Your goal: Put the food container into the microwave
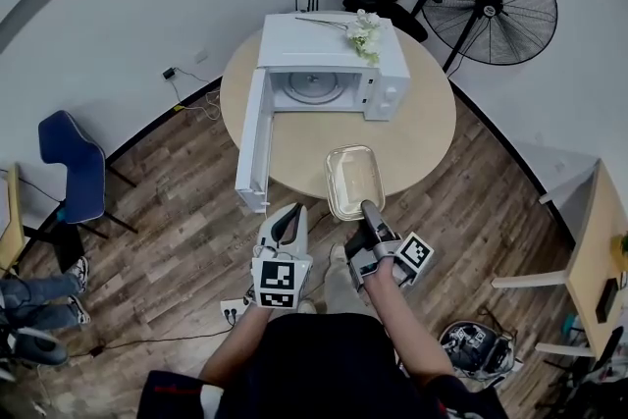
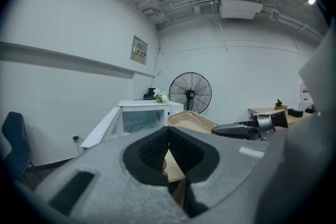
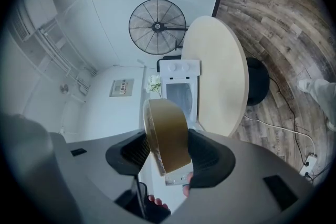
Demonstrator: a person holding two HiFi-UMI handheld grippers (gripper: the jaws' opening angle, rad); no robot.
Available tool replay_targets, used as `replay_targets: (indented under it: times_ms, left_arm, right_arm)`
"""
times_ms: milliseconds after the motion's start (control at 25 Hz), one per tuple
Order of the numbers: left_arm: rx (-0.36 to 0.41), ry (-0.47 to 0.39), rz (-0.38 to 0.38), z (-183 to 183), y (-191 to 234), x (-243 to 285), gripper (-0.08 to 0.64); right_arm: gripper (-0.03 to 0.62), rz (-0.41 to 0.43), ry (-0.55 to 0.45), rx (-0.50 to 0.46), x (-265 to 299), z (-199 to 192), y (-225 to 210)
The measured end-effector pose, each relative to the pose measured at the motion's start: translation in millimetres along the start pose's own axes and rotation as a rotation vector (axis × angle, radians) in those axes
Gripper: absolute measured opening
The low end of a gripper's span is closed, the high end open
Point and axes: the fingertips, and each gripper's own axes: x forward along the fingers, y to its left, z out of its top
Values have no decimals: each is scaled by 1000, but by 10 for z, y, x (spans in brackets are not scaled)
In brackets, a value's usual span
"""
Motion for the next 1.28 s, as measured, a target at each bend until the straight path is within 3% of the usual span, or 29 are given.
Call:
replay_targets:
  times_ms: [280, 840, 1280]
  left_arm:
    - [17, 26, 22, 60, 137, 648, 15]
    - [-33, 99, 118, 59, 444, 1786, 14]
    - [-40, 176, 209, -297, 554, 2122, 15]
  right_arm:
    - [219, -4, 43, 15, 615, 347, 4]
    - [219, -77, 168, 31, 1708, 932, -76]
    - [219, -140, 287, 11, 2167, 1018, -362]
